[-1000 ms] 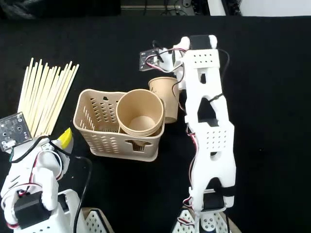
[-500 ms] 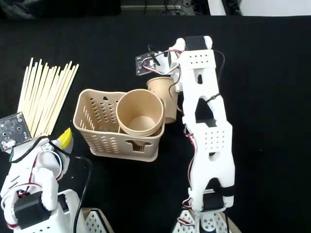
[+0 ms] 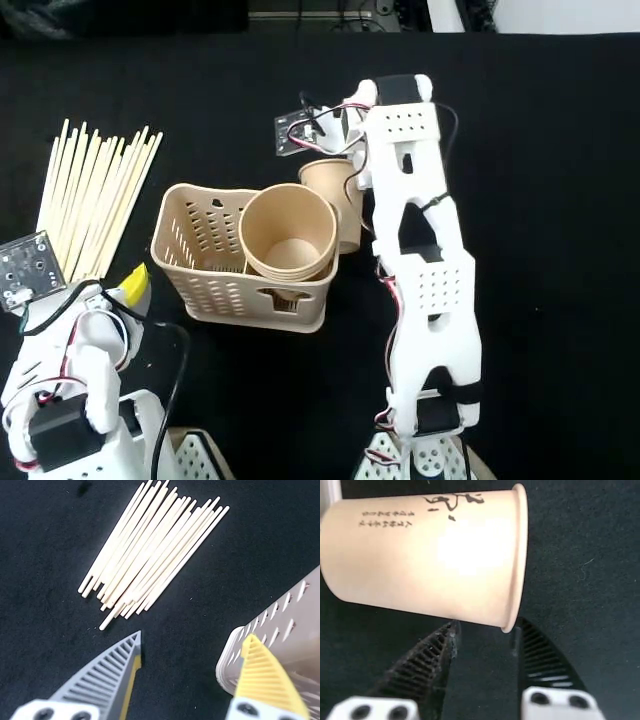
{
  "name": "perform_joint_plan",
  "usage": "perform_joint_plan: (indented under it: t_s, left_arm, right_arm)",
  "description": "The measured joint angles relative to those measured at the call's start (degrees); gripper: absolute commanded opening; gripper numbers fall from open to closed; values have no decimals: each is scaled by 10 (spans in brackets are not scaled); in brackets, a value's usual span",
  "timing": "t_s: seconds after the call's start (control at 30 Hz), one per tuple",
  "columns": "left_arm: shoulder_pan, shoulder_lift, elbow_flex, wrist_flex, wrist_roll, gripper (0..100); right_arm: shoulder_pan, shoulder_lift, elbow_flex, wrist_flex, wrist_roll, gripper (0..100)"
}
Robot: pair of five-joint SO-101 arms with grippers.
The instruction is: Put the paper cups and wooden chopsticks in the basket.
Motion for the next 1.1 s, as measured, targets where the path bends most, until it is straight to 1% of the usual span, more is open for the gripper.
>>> perform_joint_plan:
  t_s: [0.07,0.13,0.27,0.37,0.53,0.77,0.93,1.1]
  left_arm:
    - [0,0,0,0,0,307]
    - [0,0,0,0,0,307]
    - [0,0,0,0,0,307]
    - [0,0,0,0,0,307]
    - [0,0,0,0,0,307]
    - [0,0,0,0,0,307]
    - [0,0,0,0,0,307]
    - [0,0,0,0,0,307]
  right_arm:
    - [-2,0,0,1,-6,29]
    - [-3,0,0,1,-12,9]
    - [3,0,0,4,-15,12]
    - [19,0,0,4,-17,11]
    - [61,0,0,4,-17,11]
    - [156,-10,17,4,-19,11]
    - [208,-98,47,4,-26,11]
    - [206,-266,115,4,-39,11]
